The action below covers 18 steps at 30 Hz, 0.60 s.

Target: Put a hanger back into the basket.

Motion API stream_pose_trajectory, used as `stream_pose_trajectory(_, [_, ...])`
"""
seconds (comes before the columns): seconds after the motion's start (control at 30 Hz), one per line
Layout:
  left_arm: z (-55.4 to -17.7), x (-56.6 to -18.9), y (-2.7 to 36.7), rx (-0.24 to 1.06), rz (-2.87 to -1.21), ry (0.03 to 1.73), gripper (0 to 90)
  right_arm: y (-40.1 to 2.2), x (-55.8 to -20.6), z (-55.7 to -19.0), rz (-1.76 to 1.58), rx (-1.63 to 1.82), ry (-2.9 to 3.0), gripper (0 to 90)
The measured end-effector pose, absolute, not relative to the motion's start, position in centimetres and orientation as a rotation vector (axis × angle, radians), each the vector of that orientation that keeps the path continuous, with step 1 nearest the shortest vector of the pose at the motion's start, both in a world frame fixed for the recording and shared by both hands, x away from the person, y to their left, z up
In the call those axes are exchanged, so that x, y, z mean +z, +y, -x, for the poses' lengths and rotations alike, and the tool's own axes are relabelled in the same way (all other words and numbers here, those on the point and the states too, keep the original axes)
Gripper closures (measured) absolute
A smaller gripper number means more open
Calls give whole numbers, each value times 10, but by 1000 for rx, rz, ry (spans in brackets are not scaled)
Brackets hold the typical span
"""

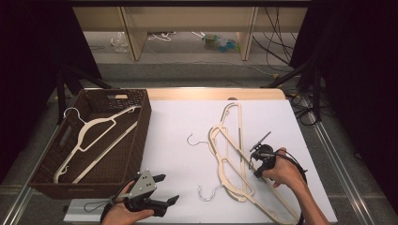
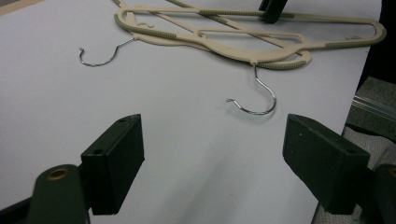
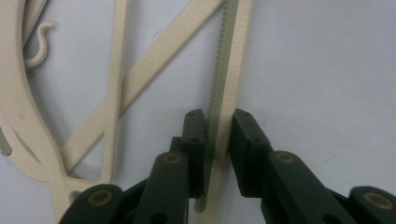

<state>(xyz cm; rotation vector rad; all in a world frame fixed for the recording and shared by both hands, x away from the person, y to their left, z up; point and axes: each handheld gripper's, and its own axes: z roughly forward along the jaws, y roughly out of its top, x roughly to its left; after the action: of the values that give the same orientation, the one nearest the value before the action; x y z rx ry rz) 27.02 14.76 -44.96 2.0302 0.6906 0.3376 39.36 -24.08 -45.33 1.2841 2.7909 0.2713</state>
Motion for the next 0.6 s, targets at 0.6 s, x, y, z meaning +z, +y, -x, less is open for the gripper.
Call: stream_pose_trajectory(0.6, [-306, -469, 88, 466, -2190, 404, 258, -234, -427, -390, -1064, 261, 2829, 793])
